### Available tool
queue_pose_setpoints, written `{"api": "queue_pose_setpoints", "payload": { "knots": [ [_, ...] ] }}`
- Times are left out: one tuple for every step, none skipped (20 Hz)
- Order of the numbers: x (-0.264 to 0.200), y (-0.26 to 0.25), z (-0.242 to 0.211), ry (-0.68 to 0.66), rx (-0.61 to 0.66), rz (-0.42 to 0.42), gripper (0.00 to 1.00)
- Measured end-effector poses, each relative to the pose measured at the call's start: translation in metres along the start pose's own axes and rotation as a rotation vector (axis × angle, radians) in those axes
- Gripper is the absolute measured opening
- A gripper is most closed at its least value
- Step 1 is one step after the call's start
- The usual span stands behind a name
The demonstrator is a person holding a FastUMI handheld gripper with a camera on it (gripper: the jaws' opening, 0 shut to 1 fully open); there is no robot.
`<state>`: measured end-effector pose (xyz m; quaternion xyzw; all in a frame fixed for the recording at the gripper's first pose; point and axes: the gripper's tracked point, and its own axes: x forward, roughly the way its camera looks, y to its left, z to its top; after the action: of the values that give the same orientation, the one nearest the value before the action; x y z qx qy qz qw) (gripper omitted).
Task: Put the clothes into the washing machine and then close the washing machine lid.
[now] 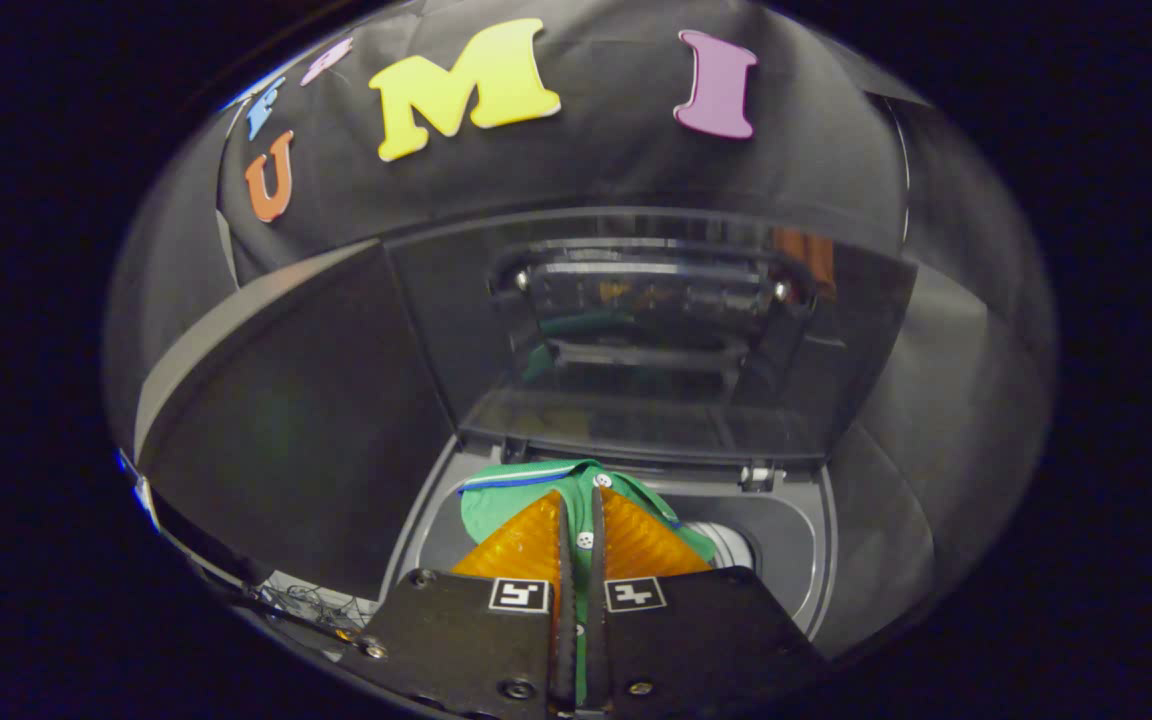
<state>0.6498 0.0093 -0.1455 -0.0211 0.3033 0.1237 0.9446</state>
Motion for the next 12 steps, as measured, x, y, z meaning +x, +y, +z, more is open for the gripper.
{"api": "queue_pose_setpoints", "payload": {
  "knots": [
    [0.009, -0.001, -0.011, 0.030, 0.004, -0.010, 0.07],
    [0.014, 0.000, -0.020, 0.060, 0.011, -0.014, 0.07],
    [0.025, 0.002, -0.033, 0.091, 0.020, -0.019, 0.07],
    [0.031, -0.001, -0.044, 0.120, 0.026, -0.031, 0.07],
    [0.038, -0.003, -0.055, 0.146, 0.035, -0.041, 0.07],
    [0.043, -0.004, -0.065, 0.177, 0.046, -0.051, 0.07],
    [0.048, -0.006, -0.072, 0.203, 0.061, -0.059, 0.07],
    [0.051, -0.007, -0.079, 0.230, 0.075, -0.071, 0.07],
    [0.056, -0.009, -0.084, 0.250, 0.090, -0.086, 0.07],
    [0.059, -0.009, -0.090, 0.269, 0.109, -0.091, 0.07],
    [0.063, -0.011, -0.094, 0.292, 0.130, -0.099, 0.07],
    [0.065, -0.014, -0.098, 0.315, 0.156, -0.111, 0.08]
  ]
}}
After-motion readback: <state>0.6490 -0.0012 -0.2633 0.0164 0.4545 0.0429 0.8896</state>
